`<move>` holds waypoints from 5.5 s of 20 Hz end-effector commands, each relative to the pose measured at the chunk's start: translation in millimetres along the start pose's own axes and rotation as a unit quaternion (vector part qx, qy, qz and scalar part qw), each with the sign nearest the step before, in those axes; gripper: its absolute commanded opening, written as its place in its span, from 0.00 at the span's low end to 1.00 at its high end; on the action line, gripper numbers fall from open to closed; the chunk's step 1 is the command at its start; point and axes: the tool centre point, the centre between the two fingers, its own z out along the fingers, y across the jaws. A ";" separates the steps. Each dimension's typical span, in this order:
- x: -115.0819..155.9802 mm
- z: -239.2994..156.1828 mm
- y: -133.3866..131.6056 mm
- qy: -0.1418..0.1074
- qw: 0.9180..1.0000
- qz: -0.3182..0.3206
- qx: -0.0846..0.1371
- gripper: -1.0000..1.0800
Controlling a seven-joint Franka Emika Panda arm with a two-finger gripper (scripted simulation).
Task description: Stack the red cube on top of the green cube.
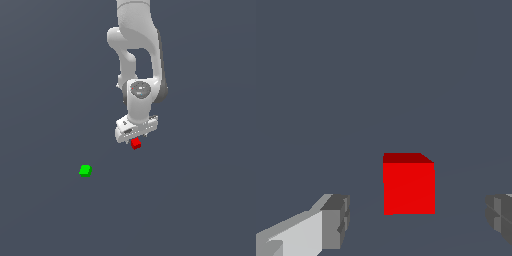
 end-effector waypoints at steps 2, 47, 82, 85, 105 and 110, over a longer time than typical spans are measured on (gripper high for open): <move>-0.5 1.2 -0.6 0.000 1.000 -0.002 0.000 0.96; -2.9 -7.0 -0.7 0.000 1.000 -0.005 -0.001 0.00; 17.3 -14.3 150.3 0.000 1.000 -0.005 -0.001 0.00; 21.2 -9.8 175.6 0.000 1.000 -0.005 -0.001 0.00; 38.1 6.2 266.5 0.000 1.000 -0.005 -0.001 0.00; 38.6 6.6 268.6 0.000 1.000 -0.005 -0.001 0.96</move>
